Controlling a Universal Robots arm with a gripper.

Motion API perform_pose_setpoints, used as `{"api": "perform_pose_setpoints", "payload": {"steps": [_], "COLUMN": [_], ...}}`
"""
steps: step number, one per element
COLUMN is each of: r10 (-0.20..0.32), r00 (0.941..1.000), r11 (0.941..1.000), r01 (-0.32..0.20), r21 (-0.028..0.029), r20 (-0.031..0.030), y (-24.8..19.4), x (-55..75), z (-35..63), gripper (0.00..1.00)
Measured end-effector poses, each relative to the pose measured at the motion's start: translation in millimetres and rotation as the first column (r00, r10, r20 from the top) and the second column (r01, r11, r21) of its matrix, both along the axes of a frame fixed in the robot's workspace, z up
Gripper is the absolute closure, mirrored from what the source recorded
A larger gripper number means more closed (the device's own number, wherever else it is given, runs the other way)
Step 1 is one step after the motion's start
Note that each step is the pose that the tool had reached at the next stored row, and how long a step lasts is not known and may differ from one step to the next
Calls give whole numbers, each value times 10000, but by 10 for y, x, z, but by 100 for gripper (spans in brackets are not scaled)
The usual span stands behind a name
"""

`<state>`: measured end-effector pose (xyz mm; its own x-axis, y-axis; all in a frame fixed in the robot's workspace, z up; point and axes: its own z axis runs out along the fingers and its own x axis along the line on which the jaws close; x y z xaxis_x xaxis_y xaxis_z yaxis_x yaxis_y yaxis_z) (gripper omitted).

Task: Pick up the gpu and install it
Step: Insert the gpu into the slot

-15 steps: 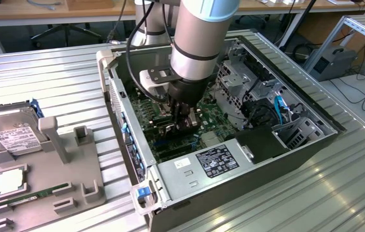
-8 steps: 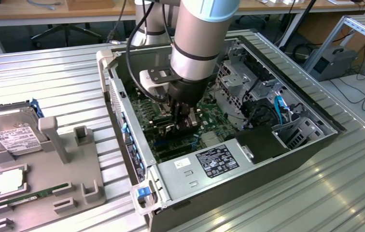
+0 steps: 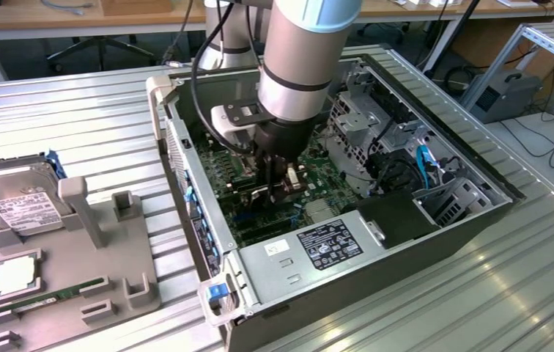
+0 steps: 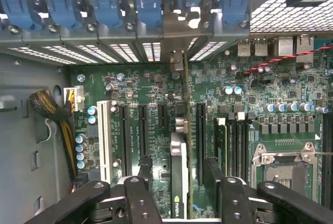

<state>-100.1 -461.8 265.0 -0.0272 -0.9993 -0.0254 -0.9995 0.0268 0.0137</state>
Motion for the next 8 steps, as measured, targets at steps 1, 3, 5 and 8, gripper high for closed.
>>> {"api": "perform_pose_setpoints", "payload": {"steps": [1,3,5,8], "r10": [0,1,1,0], "r00": [10000,10000,10000,10000], "r11": [10000,10000,10000,10000], "r01": [0,-1,-1,0], "r21": [-1,0,0,0], "r20": [0,0,0,0], "y": [10,44,45,45], "x": [0,-2,-2,-2], "z": [0,0,0,0], "gripper": [48,48,48,49]}}
